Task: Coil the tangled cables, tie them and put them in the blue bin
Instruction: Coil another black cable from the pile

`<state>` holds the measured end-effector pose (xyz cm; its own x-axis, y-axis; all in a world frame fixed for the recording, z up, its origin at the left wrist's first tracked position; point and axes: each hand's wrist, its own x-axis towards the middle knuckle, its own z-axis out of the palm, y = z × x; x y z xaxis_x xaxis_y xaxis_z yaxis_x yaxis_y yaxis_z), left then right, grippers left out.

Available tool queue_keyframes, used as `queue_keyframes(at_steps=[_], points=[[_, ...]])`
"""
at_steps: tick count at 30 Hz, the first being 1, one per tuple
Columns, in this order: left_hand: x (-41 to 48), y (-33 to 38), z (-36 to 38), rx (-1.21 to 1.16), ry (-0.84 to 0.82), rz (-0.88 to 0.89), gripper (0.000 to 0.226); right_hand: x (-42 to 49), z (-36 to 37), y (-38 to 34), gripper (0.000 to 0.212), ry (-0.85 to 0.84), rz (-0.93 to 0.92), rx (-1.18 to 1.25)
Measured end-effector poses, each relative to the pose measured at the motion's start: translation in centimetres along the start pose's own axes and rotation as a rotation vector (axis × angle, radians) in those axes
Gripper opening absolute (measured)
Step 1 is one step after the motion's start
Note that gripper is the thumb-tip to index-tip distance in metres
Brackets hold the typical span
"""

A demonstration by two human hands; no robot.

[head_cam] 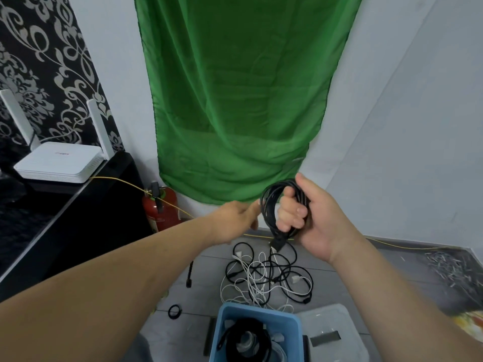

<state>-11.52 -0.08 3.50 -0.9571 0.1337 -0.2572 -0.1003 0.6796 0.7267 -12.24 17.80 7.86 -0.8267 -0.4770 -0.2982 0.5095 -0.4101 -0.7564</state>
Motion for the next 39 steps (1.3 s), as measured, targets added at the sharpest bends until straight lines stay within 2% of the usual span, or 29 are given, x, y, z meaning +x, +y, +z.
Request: queue_keyframes(at_steps=[4,7,10,12,15,21,23,26,29,32,35,39], points=[[-0.1,-1.0,2.4,0.002,-0.167,0.054,0.024,1.3,-0.5,-0.2,0.044,0.246,-0.142,0.260],[-0.4,-1.7,2.9,0.093,-0.242,0.076,0.016,2.0,-1.4,-0.7,0.041,0.477,-0.240,0.304],[-1.0,-1.4,3.0,0.208,-0.344,0.091,0.025,1.9,-2.8,-1.2,0.040,0.685,-0.327,0.231],[-1.3,-0.9,3.1,0.210,-0.295,0.127,0.031,1.8,-3.5,-1.3,0.036,0.761,-0.369,0.108],[-1.7,0.6,3.2,0.300,-0.223,0.243,0.030,1.9,-3.8,-0.6,0.029,0.805,-0.465,-0.218],[-2.0,3.1,2.6,0.270,-0.074,0.467,0.017,1.7,-3.7,0.5,0.028,0.753,-0.593,-0.805],[-2.0,3.1,1.6,0.299,-0.007,0.530,0.013,1.6,-4.0,0.9,0.031,0.677,-0.552,-0.985],[-1.8,2.5,-0.6,0.331,0.226,0.595,0.018,1.7,-4.0,1.4,0.038,0.524,-0.370,-1.169],[-1.3,1.9,-2.5,0.154,0.383,0.552,0.024,1.3,-2.9,1.8,0.043,0.365,-0.190,-1.063],[-1.1,1.9,-3.0,0.075,0.303,0.554,0.015,1.2,-2.0,2.1,0.050,0.293,-0.075,-0.857],[-1.2,1.7,-3.4,0.076,0.254,0.602,0.014,1.0,-1.6,1.8,0.058,0.263,0.014,-0.767],[-1.3,1.0,-4.1,0.021,0.221,0.522,0.017,0.2,-1.4,1.4,0.062,0.151,0.057,-0.634]])
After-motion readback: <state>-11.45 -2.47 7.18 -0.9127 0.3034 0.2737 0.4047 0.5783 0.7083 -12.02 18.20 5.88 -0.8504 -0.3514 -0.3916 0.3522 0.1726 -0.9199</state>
